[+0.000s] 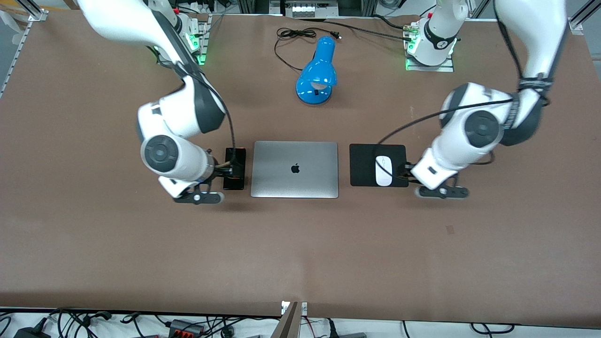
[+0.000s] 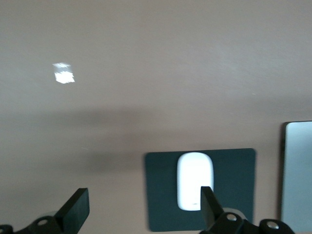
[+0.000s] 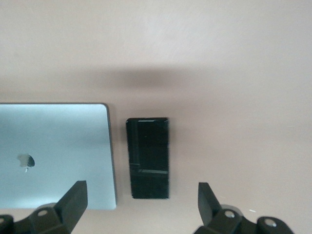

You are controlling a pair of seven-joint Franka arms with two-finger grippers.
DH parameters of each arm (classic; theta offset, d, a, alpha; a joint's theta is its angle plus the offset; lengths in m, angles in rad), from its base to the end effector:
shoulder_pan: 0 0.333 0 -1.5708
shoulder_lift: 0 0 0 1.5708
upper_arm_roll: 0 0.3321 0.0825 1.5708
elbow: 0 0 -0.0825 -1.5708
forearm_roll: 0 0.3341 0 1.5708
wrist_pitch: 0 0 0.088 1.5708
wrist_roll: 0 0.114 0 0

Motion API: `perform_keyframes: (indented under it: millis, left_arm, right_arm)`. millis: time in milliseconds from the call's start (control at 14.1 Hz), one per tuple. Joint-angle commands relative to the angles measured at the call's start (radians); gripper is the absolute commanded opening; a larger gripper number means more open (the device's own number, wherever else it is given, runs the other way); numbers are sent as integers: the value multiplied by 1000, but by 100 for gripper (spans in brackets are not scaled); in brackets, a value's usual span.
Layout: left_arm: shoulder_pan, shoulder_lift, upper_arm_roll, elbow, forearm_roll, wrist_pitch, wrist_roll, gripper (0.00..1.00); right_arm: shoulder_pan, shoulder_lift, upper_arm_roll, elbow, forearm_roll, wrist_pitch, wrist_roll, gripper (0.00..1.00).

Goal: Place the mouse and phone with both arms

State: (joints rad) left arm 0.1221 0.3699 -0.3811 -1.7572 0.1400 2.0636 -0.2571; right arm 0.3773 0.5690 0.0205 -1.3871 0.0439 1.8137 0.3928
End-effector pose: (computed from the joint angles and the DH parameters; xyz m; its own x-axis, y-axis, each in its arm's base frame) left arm 0.5911 -0.1238 0.4006 0.9981 -0.0494 -0.0362 -0.0493 -0.9988 0.0049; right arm 0.6080 0.2567 0.3941 0.9885 -0.0114 -0.1511 -0.0105 -0.9999 0.0066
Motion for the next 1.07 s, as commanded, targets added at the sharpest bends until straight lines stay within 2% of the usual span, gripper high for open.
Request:
perform_keyframes:
  millis: [0, 142, 284, 569, 640, 782, 995]
  left_arm:
    - [95, 1, -10, 74, 16, -84, 162, 100]
    - [123, -34, -9, 111, 18, -195, 215, 100]
    - [126, -46, -5, 192, 13, -319, 225, 100]
    - [136, -59, -5, 437, 7, -581, 223, 100]
    - [137, -57, -5, 473, 3, -611, 228, 100]
    - [171, -55, -7, 513, -61, -676, 228, 100]
    - [169, -51, -4, 515, -65, -688, 220, 100]
  right_arm:
    - [-5, 6, 2, 137, -47, -91, 1, 100]
    - [-14, -12, -1, 158, -48, -112, 0, 100]
    - [-32, -52, 1, 164, -50, -119, -6, 100]
    - [-103, -122, 1, 164, -42, -152, -101, 100]
    - [-115, -141, 1, 164, -45, -152, -110, 100]
    - [-142, -162, -19, 163, -50, -163, -114, 100]
    - [-216, -217, -19, 161, -49, -197, -170, 100]
